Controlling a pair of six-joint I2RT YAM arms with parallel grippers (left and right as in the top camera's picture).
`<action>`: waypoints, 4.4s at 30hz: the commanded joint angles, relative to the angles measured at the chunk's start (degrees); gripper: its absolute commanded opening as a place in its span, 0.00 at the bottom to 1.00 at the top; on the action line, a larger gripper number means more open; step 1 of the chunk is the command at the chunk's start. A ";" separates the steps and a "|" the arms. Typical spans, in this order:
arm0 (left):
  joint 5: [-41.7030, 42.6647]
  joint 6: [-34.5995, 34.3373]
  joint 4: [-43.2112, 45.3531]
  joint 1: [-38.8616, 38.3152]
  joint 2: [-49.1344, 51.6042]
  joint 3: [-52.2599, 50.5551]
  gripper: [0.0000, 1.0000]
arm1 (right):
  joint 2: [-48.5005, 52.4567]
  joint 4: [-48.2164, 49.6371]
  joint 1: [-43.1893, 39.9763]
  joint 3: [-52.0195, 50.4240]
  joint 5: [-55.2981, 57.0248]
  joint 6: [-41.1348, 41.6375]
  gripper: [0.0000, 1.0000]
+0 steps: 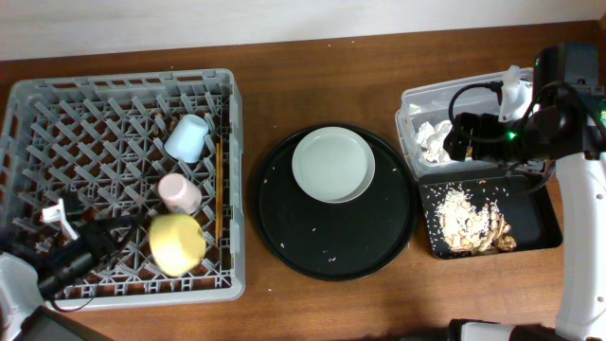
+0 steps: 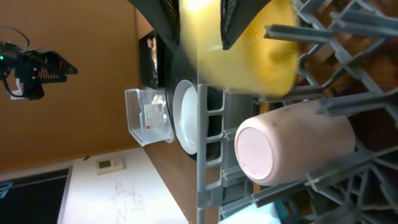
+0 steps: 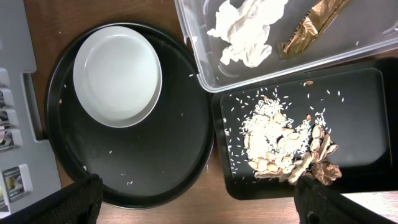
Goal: Sort waste into correct bins and load items into the dishwasher rack
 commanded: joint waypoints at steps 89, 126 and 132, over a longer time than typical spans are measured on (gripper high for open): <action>-81.35 -34.29 52.96 -64.94 -2.54 23.23 0.99 | -0.15 -0.13 -0.31 0.35 0.33 -0.42 0.98; -40.17 -45.99 45.86 -41.29 -8.83 23.21 0.99 | -84.08 93.81 12.57 -98.88 2.40 -6.56 0.98; -40.17 -45.99 45.83 -41.29 -8.83 23.21 0.99 | -83.91 79.78 12.41 -98.88 10.69 -6.56 0.99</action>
